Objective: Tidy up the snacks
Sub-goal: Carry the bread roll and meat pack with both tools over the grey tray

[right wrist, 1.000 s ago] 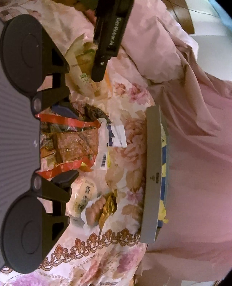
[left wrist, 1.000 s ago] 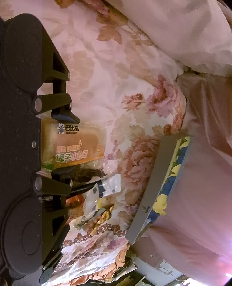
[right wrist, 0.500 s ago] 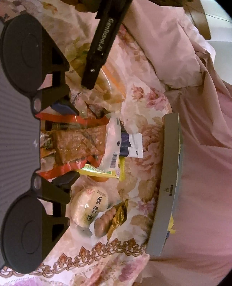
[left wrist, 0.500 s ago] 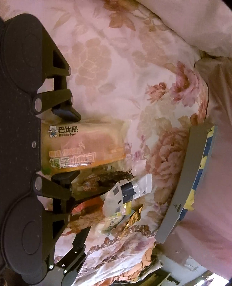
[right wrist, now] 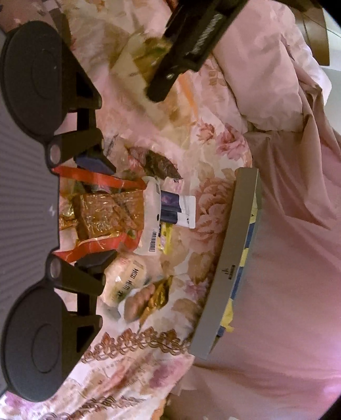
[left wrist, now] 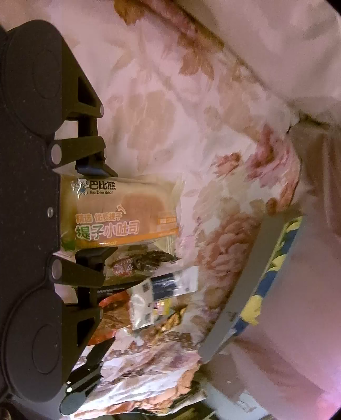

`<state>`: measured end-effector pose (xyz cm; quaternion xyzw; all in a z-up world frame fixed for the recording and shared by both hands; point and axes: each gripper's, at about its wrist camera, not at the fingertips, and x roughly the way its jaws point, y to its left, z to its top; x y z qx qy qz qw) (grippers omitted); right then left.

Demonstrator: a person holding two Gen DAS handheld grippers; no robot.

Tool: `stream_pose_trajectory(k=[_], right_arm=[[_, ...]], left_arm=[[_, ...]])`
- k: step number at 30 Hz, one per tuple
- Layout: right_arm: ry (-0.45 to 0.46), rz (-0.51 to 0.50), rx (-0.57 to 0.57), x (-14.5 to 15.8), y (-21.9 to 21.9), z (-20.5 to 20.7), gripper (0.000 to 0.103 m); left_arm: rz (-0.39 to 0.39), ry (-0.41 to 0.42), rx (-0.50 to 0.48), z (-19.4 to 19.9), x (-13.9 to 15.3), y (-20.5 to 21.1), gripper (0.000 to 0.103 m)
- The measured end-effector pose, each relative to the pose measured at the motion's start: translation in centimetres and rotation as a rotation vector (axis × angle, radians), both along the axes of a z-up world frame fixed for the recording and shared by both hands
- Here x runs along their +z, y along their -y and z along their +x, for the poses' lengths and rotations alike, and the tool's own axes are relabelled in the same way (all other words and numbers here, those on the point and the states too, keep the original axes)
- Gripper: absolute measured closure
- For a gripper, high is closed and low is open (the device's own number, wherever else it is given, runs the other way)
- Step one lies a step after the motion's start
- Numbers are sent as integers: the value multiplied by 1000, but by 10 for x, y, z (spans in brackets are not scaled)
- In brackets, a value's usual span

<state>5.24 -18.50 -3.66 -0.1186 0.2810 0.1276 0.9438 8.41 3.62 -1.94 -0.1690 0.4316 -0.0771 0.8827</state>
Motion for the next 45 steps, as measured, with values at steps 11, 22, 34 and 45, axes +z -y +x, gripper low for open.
stream_pose_trajectory(k=[11, 22, 34, 45], right_arm=[[137, -211, -3, -2, -11, -6, 42], [273, -266, -28, 20, -3, 15, 43], [427, -254, -32, 82, 17, 132, 42], [375, -170, 19, 96, 19, 244, 42]], left_arm=[[-48, 112, -10, -5, 20, 4, 52], [-68, 187, 6, 32, 38, 17, 52], [-54, 342, 45, 140, 85, 36, 51], [-29, 322, 95, 245, 78, 38, 52]])
